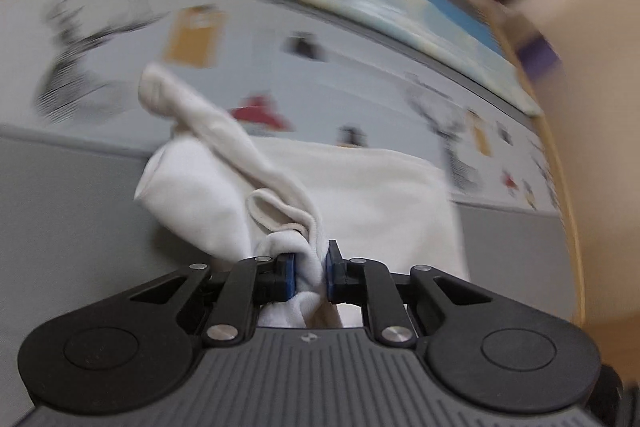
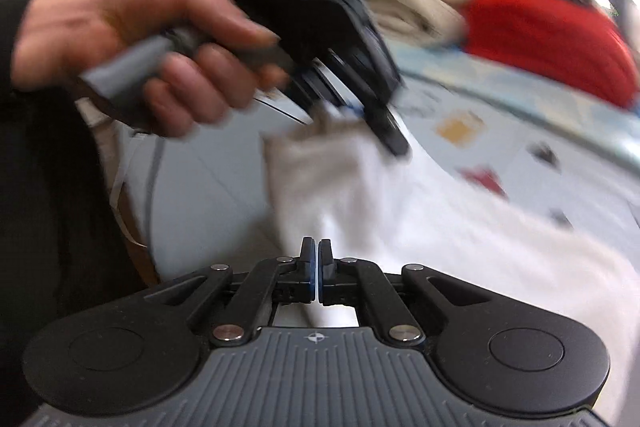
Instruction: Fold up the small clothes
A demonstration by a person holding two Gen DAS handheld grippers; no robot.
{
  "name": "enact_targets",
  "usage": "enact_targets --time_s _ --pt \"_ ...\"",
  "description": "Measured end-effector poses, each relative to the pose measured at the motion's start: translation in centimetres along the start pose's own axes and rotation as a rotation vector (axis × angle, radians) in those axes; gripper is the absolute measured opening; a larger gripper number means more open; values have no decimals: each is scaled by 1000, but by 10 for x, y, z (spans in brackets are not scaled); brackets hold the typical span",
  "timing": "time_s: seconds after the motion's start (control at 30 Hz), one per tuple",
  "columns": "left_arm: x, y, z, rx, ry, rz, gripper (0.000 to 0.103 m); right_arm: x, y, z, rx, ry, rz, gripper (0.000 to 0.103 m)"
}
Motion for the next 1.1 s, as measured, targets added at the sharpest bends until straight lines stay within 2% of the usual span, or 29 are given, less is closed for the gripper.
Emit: enact_targets --time_s 0.17,0.23,0.3,0.33,0.4,0.43,0.53,0.6,0.67,0.77,0.87,0.93,0.97,1.03,1.1 --pt "-99 -9 41 16 -210 200 17 -78 -43 -28 69 -196 228 1" --pt "-131 -13 48 -16 -317 266 30 -105 -62 -40 90 -257 313 1" --pt "-144 -13 46 -58 -384 287 61 -128 -78 -49 106 -300 403 6" --pt "-144 -14 46 -72 -383 285 62 -140 -87 -53 113 -314 461 8" --pt "-133 -12 48 -63 -334 259 61 -162 -101 -59 118 -330 590 20" --pt "-126 -12 50 -54 -308 236 61 -171 -106 -62 107 -330 659 22" --pt "-101 -8 55 -15 -237 182 54 -194 -123 -72 49 -299 835 37" --pt "-87 -7 57 13 -183 188 53 -204 -125 -62 48 -279 886 45" --pt "-74 -9 63 66 -131 201 53 -206 -128 -51 88 -267 902 50" --pt "-54 -21 68 136 -58 218 50 -207 -123 -24 129 -250 902 50" --pt "-44 -27 68 156 -36 257 50 -204 -117 -10 145 -254 898 48" --pt "-39 -32 63 161 -27 278 50 -203 -114 -2 180 -288 886 35" --pt "-38 -32 62 162 -27 286 50 -203 -111 0 193 -312 872 21" --pt "-36 -34 61 167 -26 294 50 -204 -107 6 203 -343 870 12" --pt "-34 -35 61 173 -19 293 50 -205 -101 3 181 -370 870 8"
Point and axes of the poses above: each gripper's, at about its wrist camera, not at the fingertips, and z roughly the way its jaws point, x to its left, y to its top, the point moved 3 cm from there along z, roughly the way its jaws point, and after that the axes turned 11 degrees about -y, right-handed, at the moved point
